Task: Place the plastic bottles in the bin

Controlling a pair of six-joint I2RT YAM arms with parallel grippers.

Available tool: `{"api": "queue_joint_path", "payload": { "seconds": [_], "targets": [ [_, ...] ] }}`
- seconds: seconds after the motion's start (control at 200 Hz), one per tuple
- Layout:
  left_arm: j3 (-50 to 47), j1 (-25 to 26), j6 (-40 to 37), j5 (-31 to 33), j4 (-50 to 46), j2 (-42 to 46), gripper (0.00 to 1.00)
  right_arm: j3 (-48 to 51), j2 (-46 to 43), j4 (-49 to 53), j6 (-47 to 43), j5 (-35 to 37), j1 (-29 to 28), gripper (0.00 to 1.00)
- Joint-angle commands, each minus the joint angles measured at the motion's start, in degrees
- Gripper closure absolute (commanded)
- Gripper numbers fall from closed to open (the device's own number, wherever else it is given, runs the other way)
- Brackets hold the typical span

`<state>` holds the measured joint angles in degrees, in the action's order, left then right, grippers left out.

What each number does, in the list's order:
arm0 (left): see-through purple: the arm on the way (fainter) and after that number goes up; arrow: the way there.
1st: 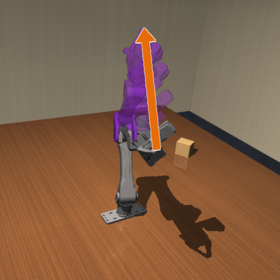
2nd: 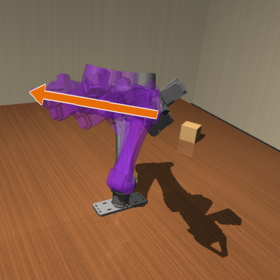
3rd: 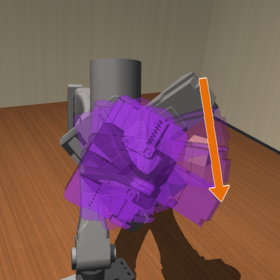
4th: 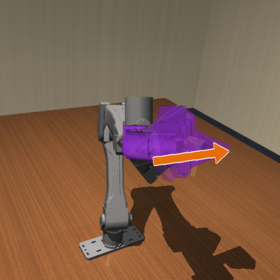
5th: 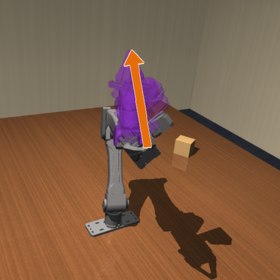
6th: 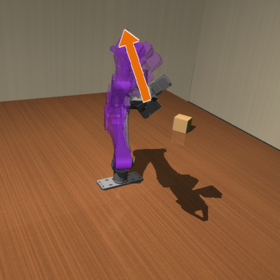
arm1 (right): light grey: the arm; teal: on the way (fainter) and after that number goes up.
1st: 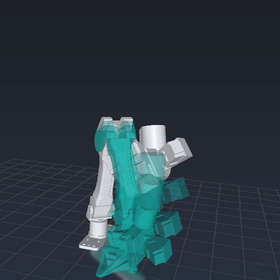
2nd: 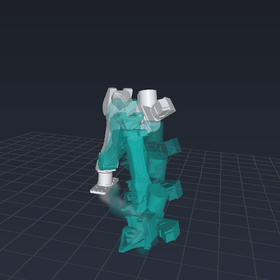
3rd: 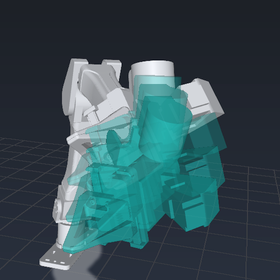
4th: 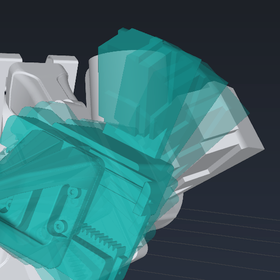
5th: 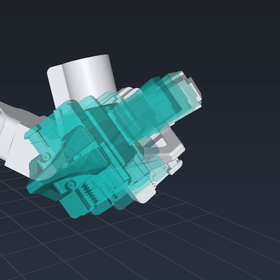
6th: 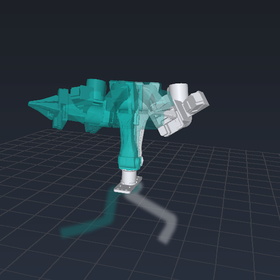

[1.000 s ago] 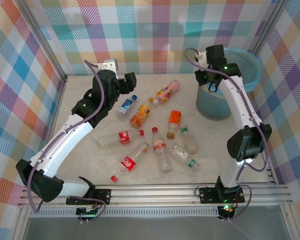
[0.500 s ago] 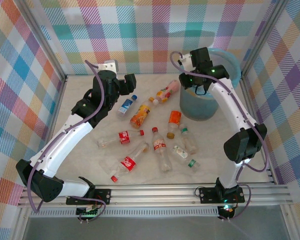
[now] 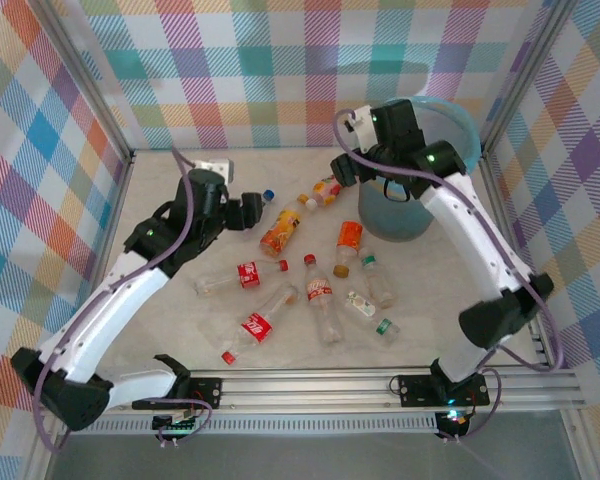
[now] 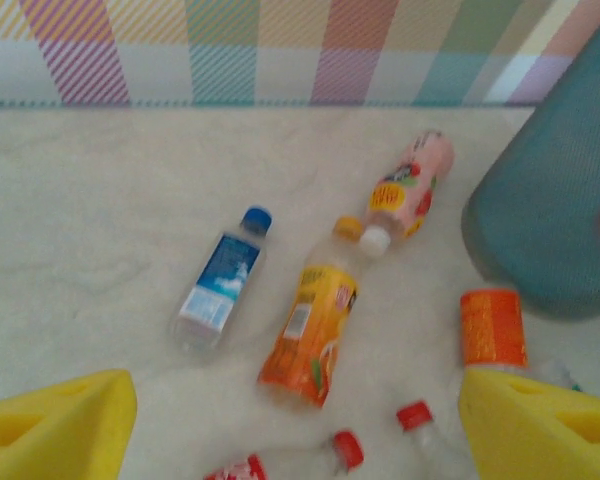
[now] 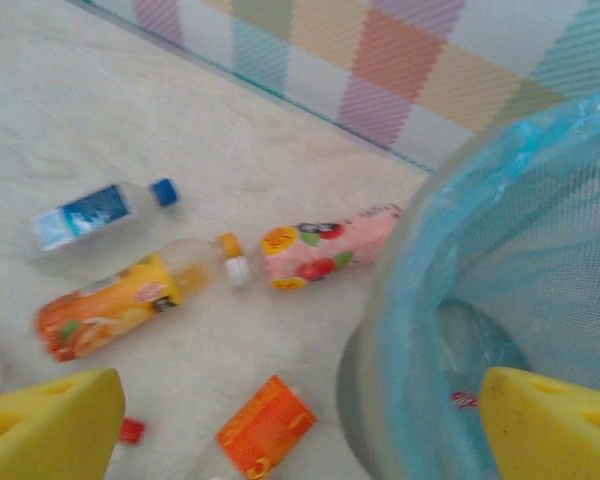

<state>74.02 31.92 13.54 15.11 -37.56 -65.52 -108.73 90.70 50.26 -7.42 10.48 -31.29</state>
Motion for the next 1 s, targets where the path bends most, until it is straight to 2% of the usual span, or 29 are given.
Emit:
{"api": "queue_joint_path", "payload": {
  "seconds": [0.0,0.13,0.26,0.415,0.625,0.995],
  "targets": [
    [-3.7,-0.63,3.6,-1.22,-7.7,4.63,0.17,5.04,-5.28,0.78,4.86,-0.24,-4.03,0.17],
    [-9.8,-0.63,6.67,-1.93,-9.77,8.72,0.17,10.67,-4.65,1.77,11.38,-6.87,-6.1,0.32],
    [-14.26,-0.63,6.98,-4.02,-9.49,10.71,0.17,16.45,-0.2,-0.17,15.86,-13.64,-7.17,0.38],
    [-19.06,-0.63,5.87,-5.68,-6.06,11.8,0.16,21.53,6.76,-5.93,19.0,-16.85,-7.91,0.37],
    [-21.3,-0.63,5.81,-6.21,-3.19,11.58,0.15,18.46,16.93,-5.13,20.54,-19.18,-7.91,0.38],
    [-20.62,-0.63,5.36,-6.08,-2.17,9.88,0.15,16.49,26.31,-5.58,20.3,-18.65,-7.91,0.36]
  ]
}}
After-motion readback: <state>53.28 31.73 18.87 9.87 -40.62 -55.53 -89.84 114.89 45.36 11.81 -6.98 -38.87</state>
